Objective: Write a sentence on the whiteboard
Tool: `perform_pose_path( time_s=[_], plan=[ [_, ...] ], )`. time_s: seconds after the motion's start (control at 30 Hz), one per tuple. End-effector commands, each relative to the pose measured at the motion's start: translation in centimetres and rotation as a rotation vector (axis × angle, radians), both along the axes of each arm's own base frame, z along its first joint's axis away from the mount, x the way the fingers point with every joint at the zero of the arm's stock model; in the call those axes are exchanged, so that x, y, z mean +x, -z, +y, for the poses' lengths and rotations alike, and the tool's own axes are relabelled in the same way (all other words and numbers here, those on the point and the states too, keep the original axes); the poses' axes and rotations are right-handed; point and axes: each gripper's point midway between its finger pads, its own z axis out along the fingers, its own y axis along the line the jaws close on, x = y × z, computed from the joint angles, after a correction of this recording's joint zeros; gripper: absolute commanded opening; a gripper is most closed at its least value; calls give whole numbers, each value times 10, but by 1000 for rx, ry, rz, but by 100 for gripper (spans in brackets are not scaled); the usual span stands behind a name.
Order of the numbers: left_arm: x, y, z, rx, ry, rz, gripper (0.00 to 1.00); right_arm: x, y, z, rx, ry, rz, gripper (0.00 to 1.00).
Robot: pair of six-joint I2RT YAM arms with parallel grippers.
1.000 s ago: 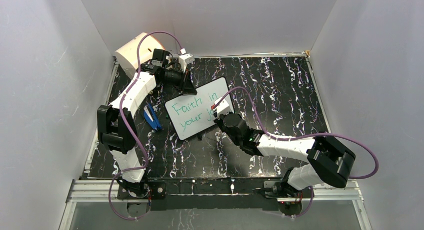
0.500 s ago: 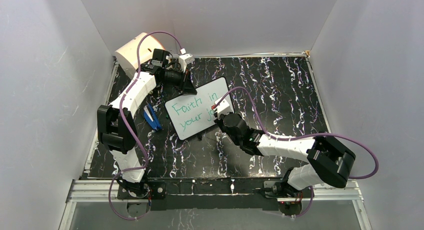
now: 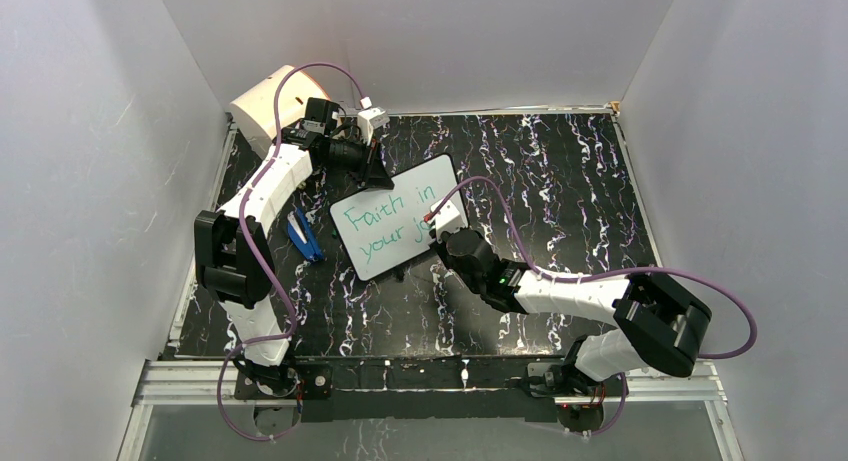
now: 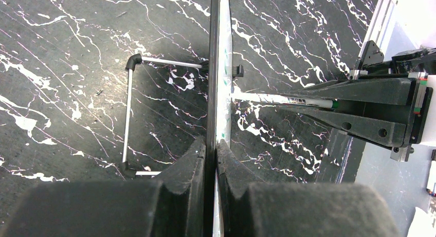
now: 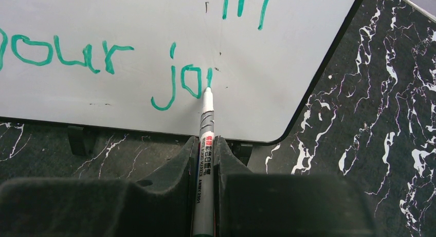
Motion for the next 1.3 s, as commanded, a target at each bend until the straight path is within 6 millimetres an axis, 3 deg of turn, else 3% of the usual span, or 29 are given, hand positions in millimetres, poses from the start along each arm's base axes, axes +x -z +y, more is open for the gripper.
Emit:
perform_pose_path(
  time_s=[0.0,0.6,1.27],
  plan=[
    [-8,36,11,117,-27,82,0,1,-2,-3,21,19,-2,0],
    [-8,38,11,118,-26,86,0,2,-4,-7,10,33,-5,0],
    [-8,38,11,118,-25,89,0,11,-28,-4,74,56,-71,0]
  ],
)
